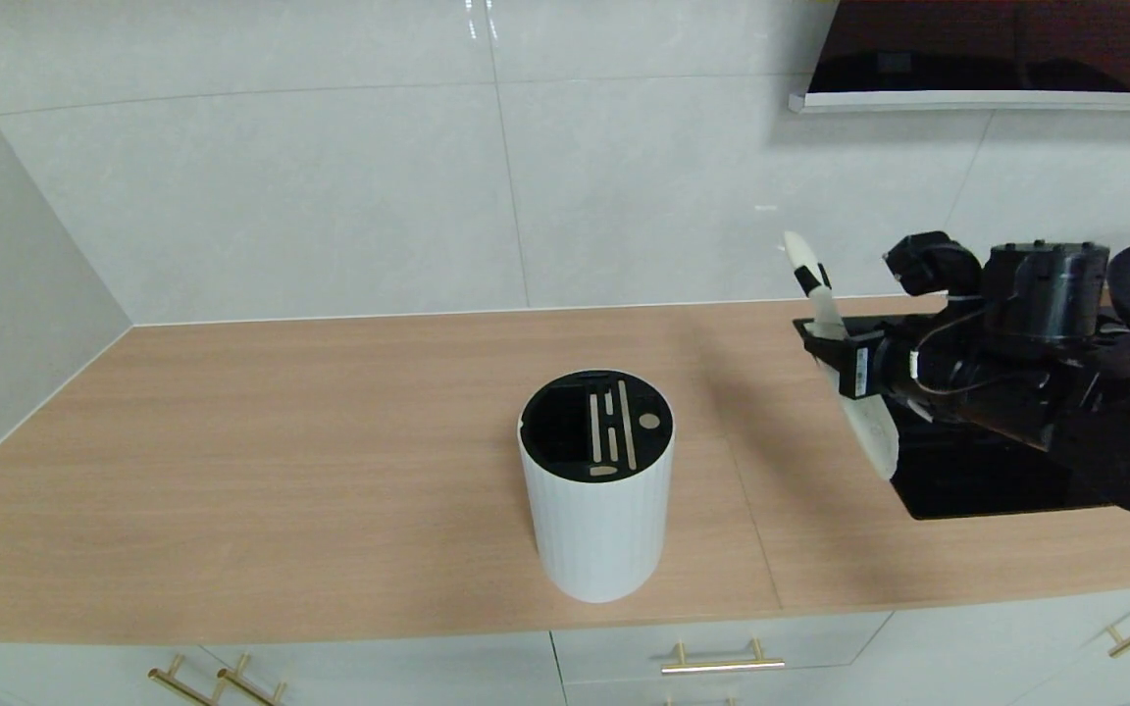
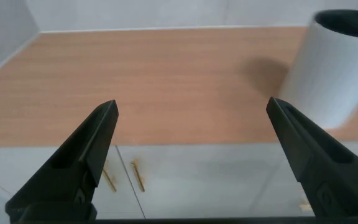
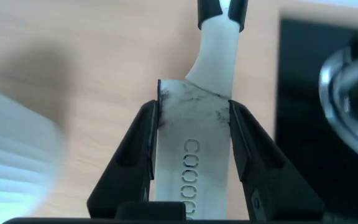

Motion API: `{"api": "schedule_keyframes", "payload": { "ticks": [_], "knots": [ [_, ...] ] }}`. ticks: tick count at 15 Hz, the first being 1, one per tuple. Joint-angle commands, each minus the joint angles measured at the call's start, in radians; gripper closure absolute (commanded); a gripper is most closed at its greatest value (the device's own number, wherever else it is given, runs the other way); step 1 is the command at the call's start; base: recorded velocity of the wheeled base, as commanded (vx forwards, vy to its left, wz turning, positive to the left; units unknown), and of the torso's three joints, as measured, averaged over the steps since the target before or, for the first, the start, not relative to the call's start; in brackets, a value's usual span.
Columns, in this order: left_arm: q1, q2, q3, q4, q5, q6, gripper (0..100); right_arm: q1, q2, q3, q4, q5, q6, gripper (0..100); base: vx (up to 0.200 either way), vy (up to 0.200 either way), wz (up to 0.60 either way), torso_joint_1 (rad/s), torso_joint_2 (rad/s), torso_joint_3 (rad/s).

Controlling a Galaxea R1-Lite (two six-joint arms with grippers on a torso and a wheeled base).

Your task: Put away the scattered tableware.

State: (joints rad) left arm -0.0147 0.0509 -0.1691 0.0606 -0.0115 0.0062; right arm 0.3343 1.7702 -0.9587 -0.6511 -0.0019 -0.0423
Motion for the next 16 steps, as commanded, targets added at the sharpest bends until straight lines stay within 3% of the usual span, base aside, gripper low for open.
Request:
{"api": "schedule_keyframes", "payload": {
  "ticks": [1,4,5,7,8,9,10,12,14,16],
  "knots": [
    [-0.041,0.323,-0.279,0.102,-0.145,0.005,0,0.078,-0.123,-0.045,0.044,-0.006,-0.001,100,0.0,0.0,0.0,0.0,0.0,0.0],
    [-0.05,0.689,-0.54,0.099,-0.26,-0.002,0,0.14,-0.187,-0.005,0.045,-0.024,0.018,100,0.0,0.0,0.0,0.0,0.0,0.0],
    [-0.079,0.793,-0.579,0.08,-0.291,-0.014,0,0.155,-0.196,0.002,0.044,-0.027,0.018,100,0.0,0.0,0.0,0.0,0.0,0.0],
    [-0.226,1.026,-0.618,-0.099,-0.312,-0.15,0,0.244,-0.21,0.015,0.044,-0.082,0.024,100,0.0,0.0,0.0,0.0,0.0,0.0],
    [-0.291,1.106,-0.613,-0.243,-0.312,-0.236,0,0.292,-0.209,0.028,0.041,-0.132,0.022,100,0.0,0.0,0.0,0.0,0.0,0.0],
    [-0.291,1.106,-0.613,-0.243,-0.312,-0.236,0,0.292,-0.209,0.028,0.041,-0.132,0.022,100,0.0,0.0,0.0,0.0,0.0,0.0],
    [-0.355,1.232,-0.573,-0.542,-0.311,-0.384,0,0.37,-0.207,0.046,0.042,-0.184,0.022,100,0.0,0.0,0.0,0.0,0.0,0.0],
    [-0.36,1.325,-0.55,-0.72,-0.311,-0.482,0,0.431,-0.202,0.064,0.044,-0.194,0.025,100,0.0,0.0,0.0,0.0,0.0,0.0],
    [-0.361,1.413,-0.547,-0.805,-0.301,-0.477,0,0.485,-0.201,0.084,0.044,-0.21,0.053,100,0.0,0.0,0.0,0.0,0.0,0.0],
    [-0.432,1.457,-0.521,-0.887,-0.286,-0.496,0,0.532,-0.19,0.1,0.036,-0.25,0.059,100,0.0,0.0,0.0,0.0,0.0,0.0]
  ]
}}
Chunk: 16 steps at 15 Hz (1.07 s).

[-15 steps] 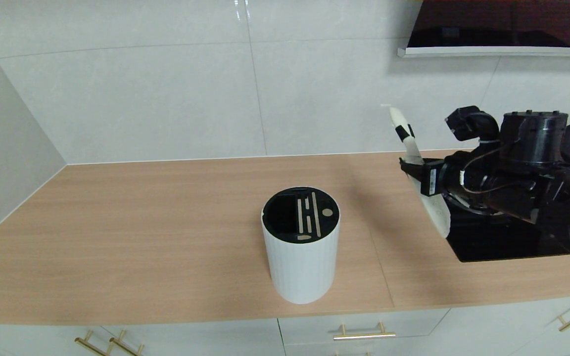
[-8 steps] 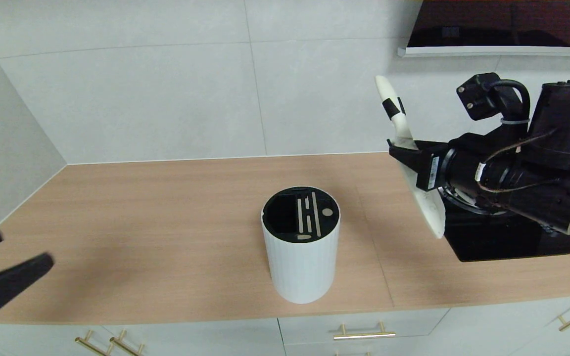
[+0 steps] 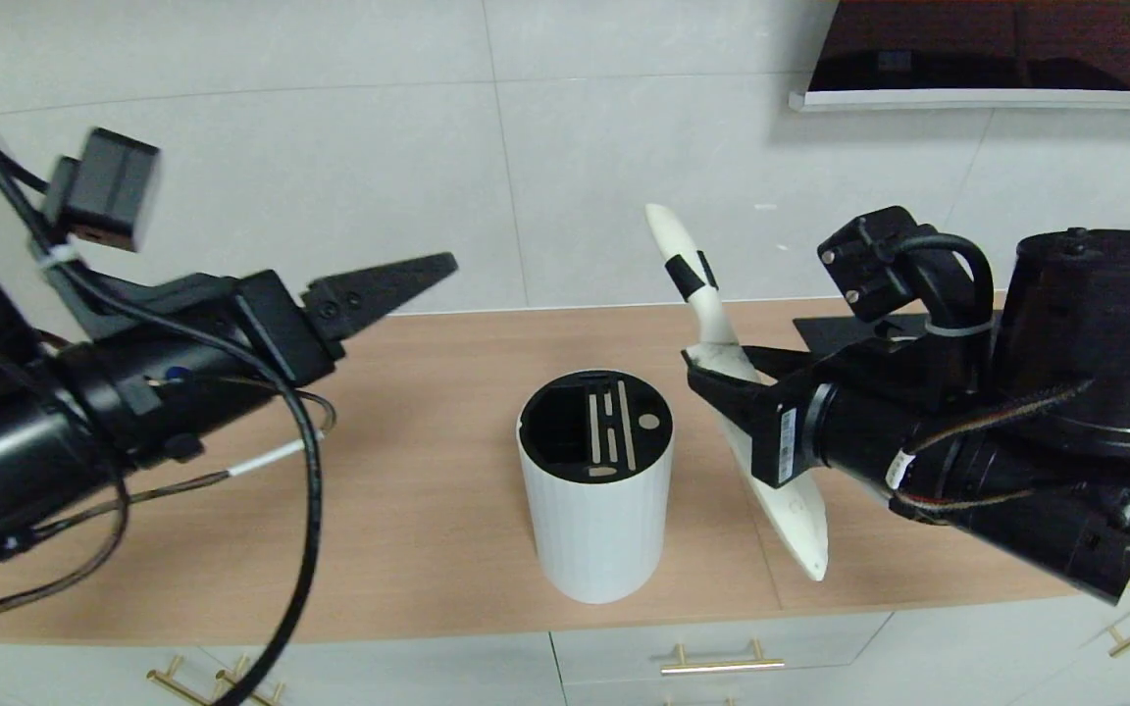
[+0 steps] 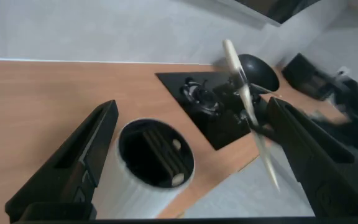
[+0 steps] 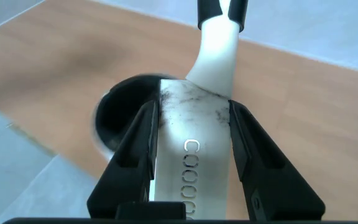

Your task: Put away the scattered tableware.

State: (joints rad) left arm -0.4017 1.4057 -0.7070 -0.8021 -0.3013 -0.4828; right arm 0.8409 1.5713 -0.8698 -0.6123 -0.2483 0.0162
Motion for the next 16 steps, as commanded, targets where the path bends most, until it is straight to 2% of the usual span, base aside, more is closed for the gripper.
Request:
{"api": "schedule_keyframes", "payload": {
  "ticks": [1,2,3,4,5,6,10,13,14,16],
  "knots": [
    [-0.066,0.104,0.018,-0.042,0.004,-0.033,0,0.029,0.012,0.011,-0.004,-0.006,0.002,100,0.0,0.0,0.0,0.0,0.0,0.0],
    [-0.128,0.098,0.02,-0.095,-0.001,-0.157,0,0.034,0.012,0.009,-0.006,-0.006,0.01,100,0.0,0.0,0.0,0.0,0.0,0.0],
    [-0.14,0.104,0.02,-0.131,-0.002,-0.215,0,0.052,0.01,0.006,-0.006,-0.006,0.021,100,0.0,0.0,0.0,0.0,0.0,0.0],
    [-0.14,0.104,0.02,-0.131,-0.002,-0.215,0,0.052,0.01,0.006,-0.006,-0.006,0.021,100,0.0,0.0,0.0,0.0,0.0,0.0],
    [-0.141,0.159,0.021,-0.184,0.004,-0.226,0,0.084,0.012,0.008,-0.006,-0.008,0.031,100,0.0,0.0,0.0,0.0,0.0,0.0],
    [-0.144,0.17,0.021,-0.193,0.005,-0.226,0,0.092,0.012,0.008,-0.006,-0.008,0.033,100,0.0,0.0,0.0,0.0,0.0,0.0],
    [-0.244,0.197,0.034,-0.227,0.03,-0.224,0,0.149,0.012,0.012,-0.006,-0.02,0.034,100,0.0,0.0,0.0,0.0,0.0,0.0],
    [-0.255,0.216,0.023,-0.243,0.04,-0.198,0,0.173,0.013,0.017,-0.006,-0.022,0.038,100,0.0,0.0,0.0,0.0,0.0,0.0],
    [-0.255,0.248,0.023,-0.292,0.057,-0.181,0,0.188,0.016,0.015,-0.006,-0.022,0.051,100,0.0,0.0,0.0,0.0,0.0,0.0],
    [-0.276,0.282,0.023,-0.354,0.088,-0.178,0,0.196,0.035,0.015,-0.006,-0.022,0.054,100,0.0,0.0,0.0,0.0,0.0,0.0]
  ]
}}
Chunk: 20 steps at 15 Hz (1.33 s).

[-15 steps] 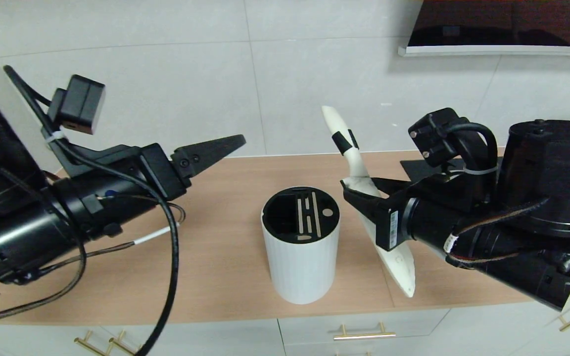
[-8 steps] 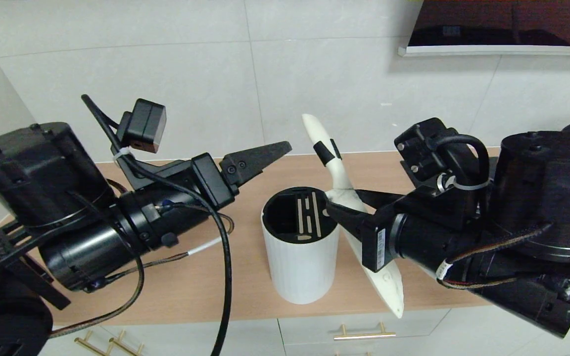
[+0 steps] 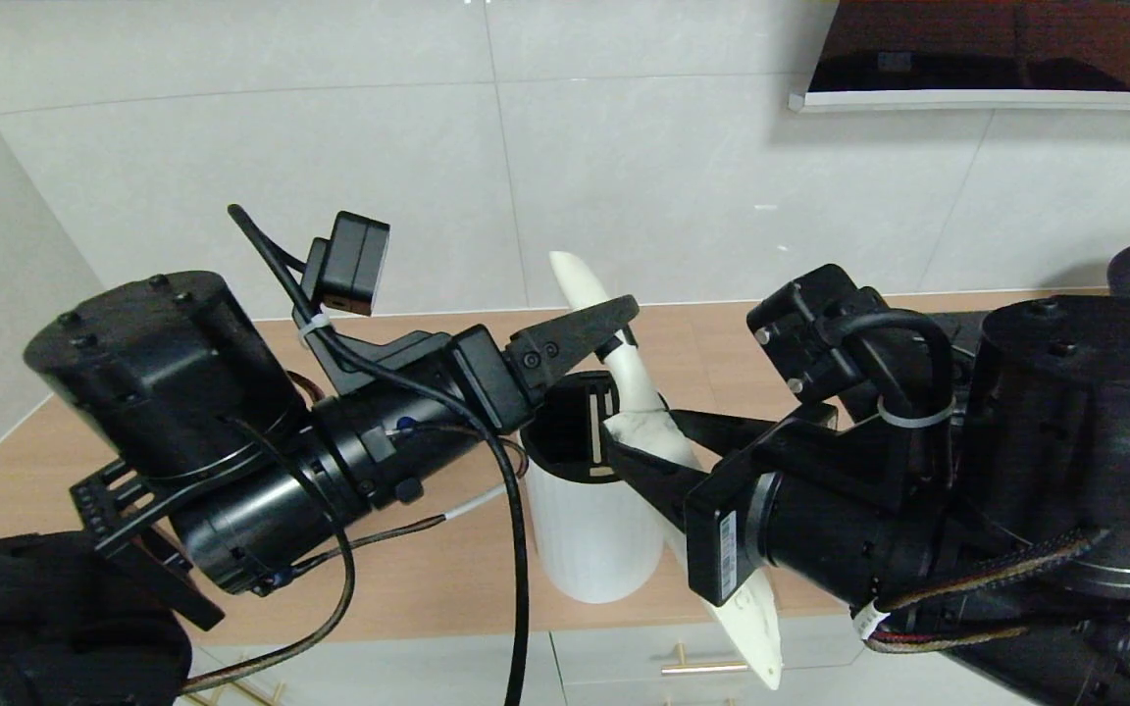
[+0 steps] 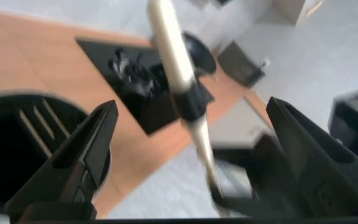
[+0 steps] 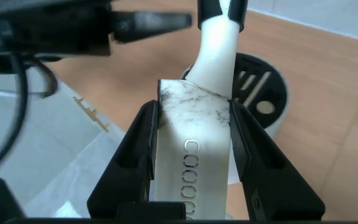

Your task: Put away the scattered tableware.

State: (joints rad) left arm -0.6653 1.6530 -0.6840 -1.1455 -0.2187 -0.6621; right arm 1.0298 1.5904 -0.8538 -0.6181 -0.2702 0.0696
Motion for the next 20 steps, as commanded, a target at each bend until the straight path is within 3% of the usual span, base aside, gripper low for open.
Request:
{"api": "schedule_keyframes", "payload": {
  "ticks": [1,8,11,15,16,20],
  "knots": [
    [-0.02,0.036,0.001,-0.017,0.009,0.001,0,0.007,0.023,-0.001,0.0,0.0,0.001,100,0.0,0.0,0.0,0.0,0.0,0.0],
    [-0.023,0.037,-0.002,-0.017,0.009,0.001,0,0.012,0.028,0.006,-0.015,0.0,0.001,100,0.0,0.0,0.0,0.0,0.0,0.0],
    [-0.023,0.041,-0.002,-0.017,0.01,0.024,0,0.012,0.029,0.01,-0.015,0.0,0.001,100,0.0,0.0,0.0,0.0,0.0,0.0],
    [-0.022,0.065,-0.002,-0.023,0.016,0.029,0,0.013,0.031,0.012,-0.015,0.0,0.001,100,0.0,0.0,0.0,0.0,0.0,0.0],
    [-0.022,0.065,-0.002,-0.029,0.016,0.029,100,0.019,0.031,0.012,-0.015,0.0,0.001,100,0.0,0.0,0.0,0.0,0.0,0.0],
    [-0.022,0.065,-0.002,-0.031,0.015,0.029,100,0.03,0.029,0.016,-0.017,0.0,0.001,100,0.0,0.0,0.0,0.0,0.0,0.0]
  ]
}}
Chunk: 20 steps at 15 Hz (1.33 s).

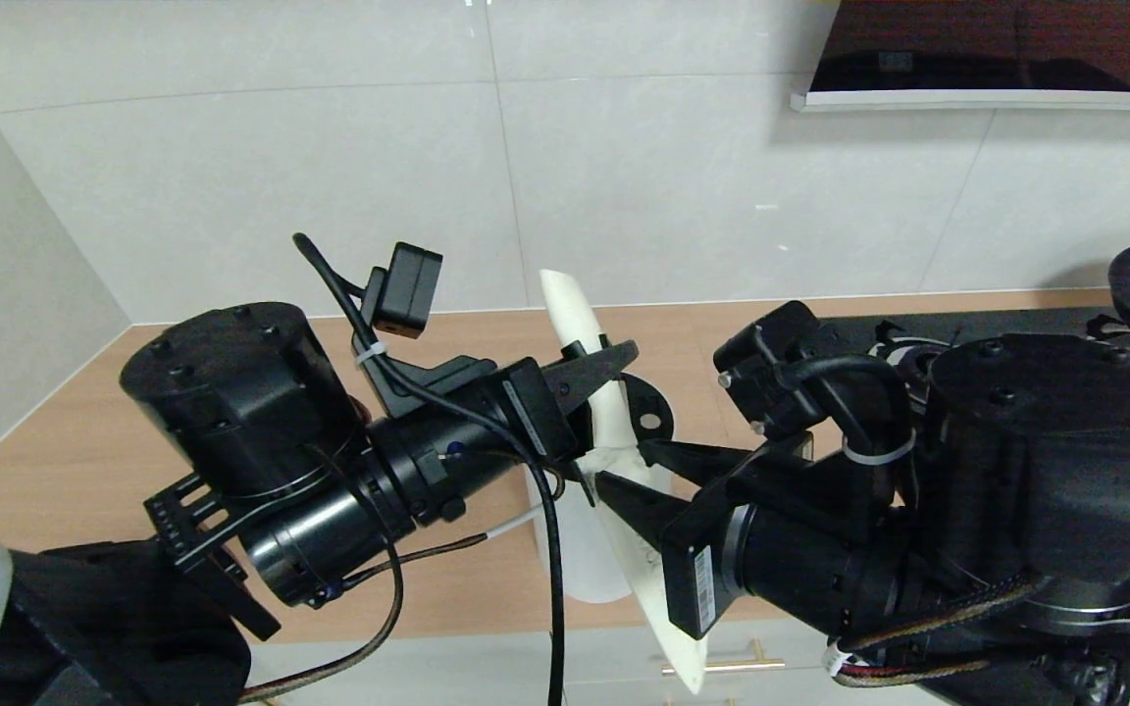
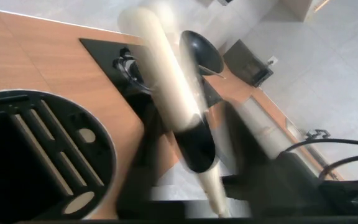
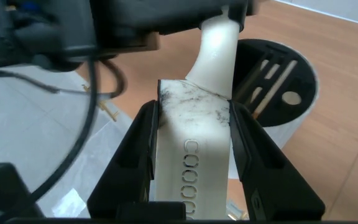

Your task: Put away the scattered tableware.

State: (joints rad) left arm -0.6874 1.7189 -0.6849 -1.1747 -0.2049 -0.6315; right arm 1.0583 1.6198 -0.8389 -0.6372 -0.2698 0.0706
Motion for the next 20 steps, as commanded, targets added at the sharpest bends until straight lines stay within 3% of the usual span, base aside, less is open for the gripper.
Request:
{"api": "schedule_keyframes", "payload": {
  "ticks": [1,5,8,9,10,13,15,17,18,20],
  "knots": [
    [0.0,-0.001,-0.001,-0.002,0.001,-0.001,100,0.002,0.0,0.003,-0.009,0.0,-0.002,100,0.0,0.0,0.0,0.0,0.0,0.0],
    [0.0,-0.001,-0.001,-0.003,0.002,0.007,100,0.002,0.002,0.003,-0.01,-0.002,-0.002,100,0.0,0.0,0.0,0.0,0.0,0.0],
    [0.0,0.002,0.005,-0.106,0.071,0.088,100,0.0,-0.003,0.001,-0.025,-0.043,-0.002,100,0.0,0.0,0.0,0.0,0.0,0.0],
    [0.0,-0.004,0.004,-0.125,0.078,0.113,100,-0.003,-0.009,0.001,-0.036,-0.048,-0.003,0,0.0,0.0,0.0,0.0,0.0,0.0],
    [0.003,-0.021,0.001,-0.125,0.082,0.144,100,-0.008,-0.015,0.0,-0.039,-0.049,-0.002,0,0.0,0.0,0.0,0.0,0.0,0.0],
    [0.014,-0.088,-0.025,-0.085,0.099,0.18,100,-0.032,-0.046,0.001,-0.039,-0.046,-0.003,0,0.0,0.0,0.0,0.0,0.0,0.0],
    [0.023,-0.137,-0.108,0.026,0.211,0.208,100,-0.069,-0.07,0.001,-0.039,-0.046,-0.006,0,0.0,0.0,0.0,0.0,0.0,0.0],
    [0.023,-0.167,-0.225,0.155,0.375,0.266,100,-0.095,-0.09,-0.002,-0.039,-0.046,-0.006,0,0.0,0.0,0.0,0.0,0.0,0.0],
    [0.023,-0.167,-0.251,0.175,0.409,0.289,100,-0.103,-0.095,-0.002,-0.039,-0.045,-0.006,0,0.0,0.0,0.0,0.0,0.0,0.0],
    [0.023,-0.173,-0.28,0.185,0.433,0.389,100,-0.138,-0.107,-0.005,-0.039,-0.045,-0.008,0,0.0,0.0,0.0,0.0,0.0,0.0]
  ]
}}
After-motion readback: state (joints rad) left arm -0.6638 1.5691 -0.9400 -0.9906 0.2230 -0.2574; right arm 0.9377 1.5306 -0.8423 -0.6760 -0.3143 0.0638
